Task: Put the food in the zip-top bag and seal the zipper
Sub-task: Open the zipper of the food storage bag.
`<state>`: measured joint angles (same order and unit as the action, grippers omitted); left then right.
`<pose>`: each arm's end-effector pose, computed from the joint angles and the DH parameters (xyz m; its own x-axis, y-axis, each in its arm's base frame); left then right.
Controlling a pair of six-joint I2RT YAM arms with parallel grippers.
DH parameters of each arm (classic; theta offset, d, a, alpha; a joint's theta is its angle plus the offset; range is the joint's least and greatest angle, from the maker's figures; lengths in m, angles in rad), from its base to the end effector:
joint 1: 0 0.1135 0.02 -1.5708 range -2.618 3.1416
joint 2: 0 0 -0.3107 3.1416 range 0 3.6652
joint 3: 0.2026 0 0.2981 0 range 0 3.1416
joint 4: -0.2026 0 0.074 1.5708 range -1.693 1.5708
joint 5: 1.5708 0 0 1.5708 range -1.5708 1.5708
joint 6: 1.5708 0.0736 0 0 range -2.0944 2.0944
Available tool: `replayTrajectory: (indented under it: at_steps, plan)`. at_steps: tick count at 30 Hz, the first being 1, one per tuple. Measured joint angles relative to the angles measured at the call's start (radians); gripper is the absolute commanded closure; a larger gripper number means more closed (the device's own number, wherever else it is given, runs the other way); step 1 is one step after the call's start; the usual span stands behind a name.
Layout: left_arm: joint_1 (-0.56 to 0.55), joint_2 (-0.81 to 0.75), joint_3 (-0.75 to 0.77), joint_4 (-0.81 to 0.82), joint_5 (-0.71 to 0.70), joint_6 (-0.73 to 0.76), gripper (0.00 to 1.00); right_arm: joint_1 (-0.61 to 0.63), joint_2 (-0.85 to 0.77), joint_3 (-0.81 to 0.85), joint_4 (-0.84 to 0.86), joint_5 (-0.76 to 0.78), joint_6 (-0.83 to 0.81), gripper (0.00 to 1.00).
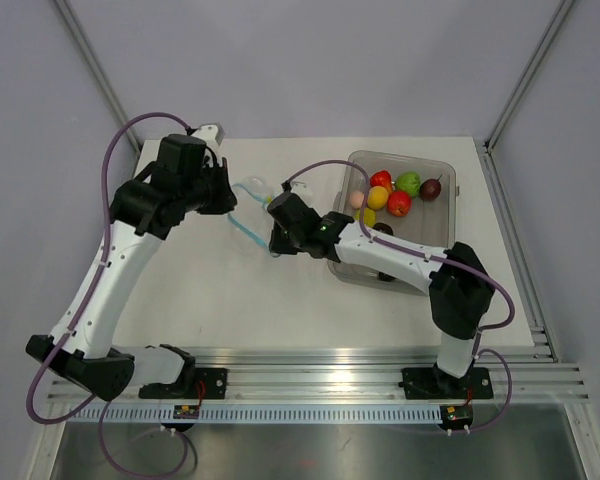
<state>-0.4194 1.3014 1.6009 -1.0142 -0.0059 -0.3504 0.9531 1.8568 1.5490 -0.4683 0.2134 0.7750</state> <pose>0.2834 -0.1259 0.4597 -0.7006 -0.0635 -0.7107 0.1732 0.9511 -0.2556 0.3071 0.4053 0.2781 -0.7861 0.0743 -0.6137 -0.2228 0.8920 0.3934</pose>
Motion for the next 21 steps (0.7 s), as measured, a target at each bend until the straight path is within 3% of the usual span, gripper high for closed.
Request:
replayTrajectory:
  at_steps: [4,7,11,12,15,21]
  plan:
    - [-0.025,-0.017,0.022,-0.002,-0.006,0.003,1.00,-0.025,-0.051,-0.092,0.082,-0.028,0.058,1.00]
    - [-0.037,-0.017,-0.065,0.043,0.014,0.002,1.00,-0.062,-0.071,-0.135,0.120,-0.051,0.084,0.99]
    - [-0.040,0.031,-0.209,0.080,0.047,-0.020,1.00,-0.113,-0.076,-0.162,0.116,-0.050,0.084,0.82]
    - [-0.040,0.052,-0.227,0.085,0.054,-0.027,1.00,-0.119,-0.076,-0.162,0.106,-0.050,0.079,0.65]
    - [-0.042,0.097,-0.249,0.110,0.067,-0.049,1.00,-0.122,-0.084,-0.163,0.089,-0.047,0.052,0.48]
    - [-0.045,0.122,-0.245,0.158,0.080,-0.087,1.00,-0.121,-0.180,-0.194,0.048,-0.026,-0.021,0.39]
